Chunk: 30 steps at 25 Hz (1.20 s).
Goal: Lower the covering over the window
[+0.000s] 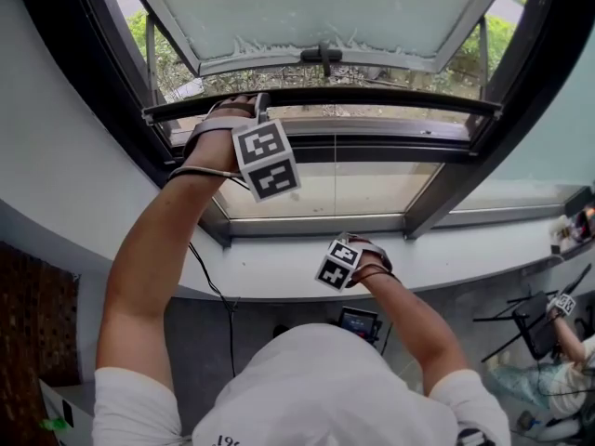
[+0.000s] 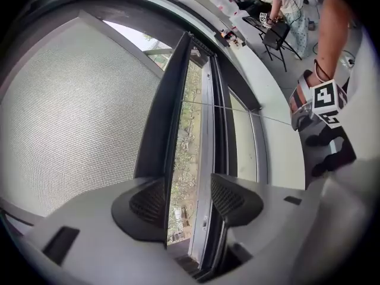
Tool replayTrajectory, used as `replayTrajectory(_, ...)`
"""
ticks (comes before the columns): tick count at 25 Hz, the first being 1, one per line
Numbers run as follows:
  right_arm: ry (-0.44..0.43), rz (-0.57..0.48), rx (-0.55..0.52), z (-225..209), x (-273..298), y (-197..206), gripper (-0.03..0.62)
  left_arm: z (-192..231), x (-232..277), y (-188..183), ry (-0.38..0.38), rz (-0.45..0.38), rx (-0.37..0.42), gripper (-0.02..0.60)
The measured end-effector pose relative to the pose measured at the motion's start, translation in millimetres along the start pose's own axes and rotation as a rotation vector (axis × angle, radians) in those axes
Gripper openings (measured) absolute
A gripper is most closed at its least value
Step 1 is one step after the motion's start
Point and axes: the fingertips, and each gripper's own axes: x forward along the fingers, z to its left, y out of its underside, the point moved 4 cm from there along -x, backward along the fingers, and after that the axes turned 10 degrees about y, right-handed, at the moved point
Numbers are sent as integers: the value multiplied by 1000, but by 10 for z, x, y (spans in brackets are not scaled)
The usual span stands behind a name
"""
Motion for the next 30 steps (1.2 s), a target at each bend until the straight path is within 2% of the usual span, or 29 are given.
replayTrajectory(12, 20, 41, 25, 44, 183, 106, 61, -132, 124, 29, 13, 9, 18, 250)
replayTrajectory(22, -1, 46, 35, 180, 265, 61, 61, -236, 215, 58, 22, 18, 19, 250)
replayTrajectory(30, -36, 104, 25, 372, 453, 246, 61, -493, 449, 103, 80, 31, -5, 263)
